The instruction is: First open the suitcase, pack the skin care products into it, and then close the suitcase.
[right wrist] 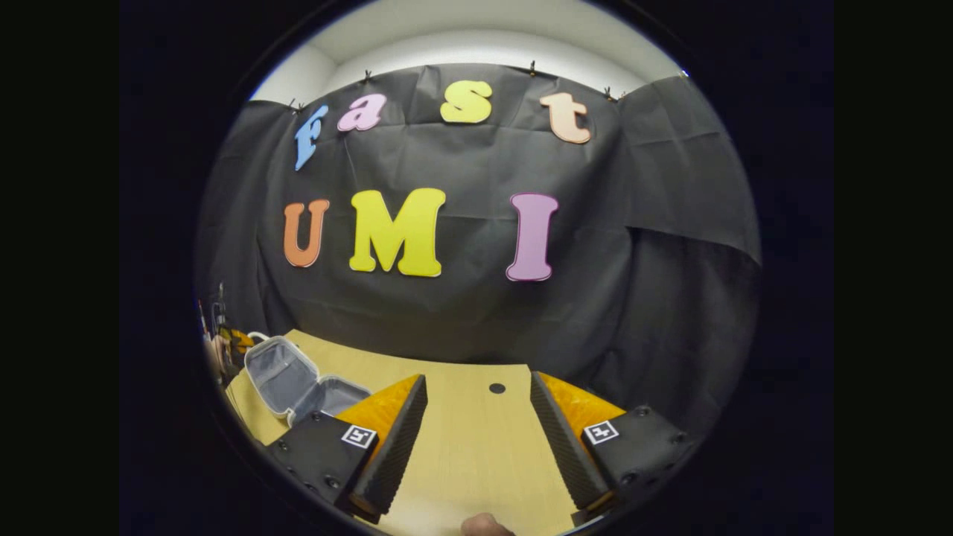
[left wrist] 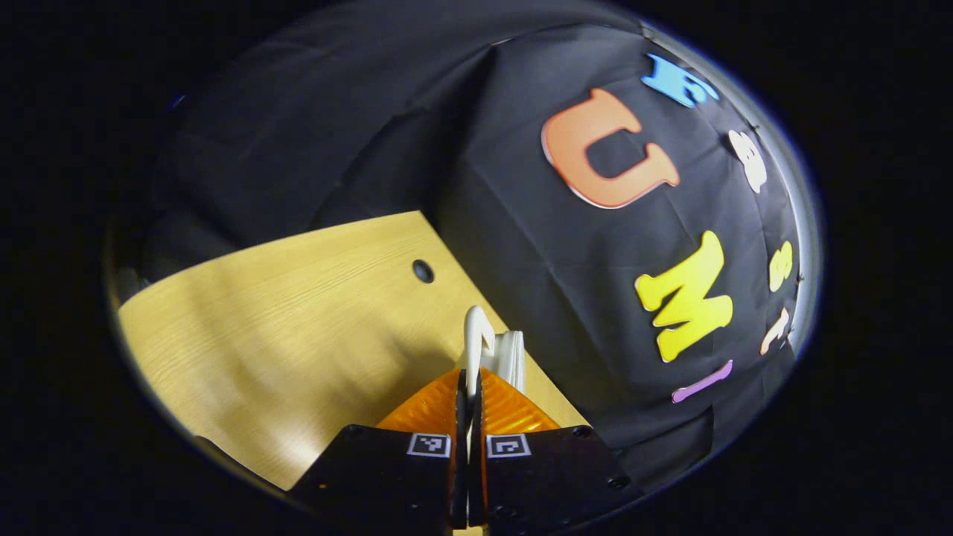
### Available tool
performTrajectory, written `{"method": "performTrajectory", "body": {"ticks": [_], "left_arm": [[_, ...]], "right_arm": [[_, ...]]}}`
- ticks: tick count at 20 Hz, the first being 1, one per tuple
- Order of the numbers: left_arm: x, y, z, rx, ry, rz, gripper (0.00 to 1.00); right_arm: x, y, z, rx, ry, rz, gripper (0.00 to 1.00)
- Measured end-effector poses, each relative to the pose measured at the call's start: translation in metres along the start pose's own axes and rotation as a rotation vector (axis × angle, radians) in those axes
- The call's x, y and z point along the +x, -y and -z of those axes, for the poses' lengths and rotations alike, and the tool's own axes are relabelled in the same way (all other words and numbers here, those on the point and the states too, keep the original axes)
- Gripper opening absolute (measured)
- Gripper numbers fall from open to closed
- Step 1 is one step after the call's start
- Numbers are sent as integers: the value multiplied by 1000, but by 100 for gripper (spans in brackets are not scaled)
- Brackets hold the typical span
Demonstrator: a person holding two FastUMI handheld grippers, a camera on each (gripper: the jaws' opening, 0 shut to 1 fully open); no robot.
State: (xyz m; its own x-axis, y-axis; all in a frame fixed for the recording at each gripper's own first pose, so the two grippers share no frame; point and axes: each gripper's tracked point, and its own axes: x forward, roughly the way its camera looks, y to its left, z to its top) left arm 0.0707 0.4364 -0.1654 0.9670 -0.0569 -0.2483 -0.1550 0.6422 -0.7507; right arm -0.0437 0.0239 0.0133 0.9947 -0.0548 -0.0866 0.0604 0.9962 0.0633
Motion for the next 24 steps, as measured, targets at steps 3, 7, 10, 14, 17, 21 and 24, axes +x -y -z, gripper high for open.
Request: {"method": "performTrajectory", "body": {"ticks": [3, 7, 10, 14, 17, 21, 24], "left_arm": [[-16, 61, 3, 130, 38, 44, 4], [-39, 127, 32, 277, 63, 89, 4], [-45, 165, 62, 351, 70, 105, 4], [-45, 208, 104, 437, 61, 131, 4], [-36, 232, 145, 501, 24, 150, 4], [-20, 256, 201, 603, -25, 135, 4], [1, 267, 245, 702, -95, 116, 4]], "right_arm": [[-7, 11, 1, 4, 9, -24, 82], [-5, 28, 6, 10, 10, -70, 81], [-5, 41, 8, 14, 14, -99, 81], [-3, 59, 16, 4, 0, -126, 81], [-5, 70, 21, 8, -11, -143, 81], [-3, 87, 30, -2, -23, -141, 80], [-1, 97, 39, 17, -47, -141, 81]]}}
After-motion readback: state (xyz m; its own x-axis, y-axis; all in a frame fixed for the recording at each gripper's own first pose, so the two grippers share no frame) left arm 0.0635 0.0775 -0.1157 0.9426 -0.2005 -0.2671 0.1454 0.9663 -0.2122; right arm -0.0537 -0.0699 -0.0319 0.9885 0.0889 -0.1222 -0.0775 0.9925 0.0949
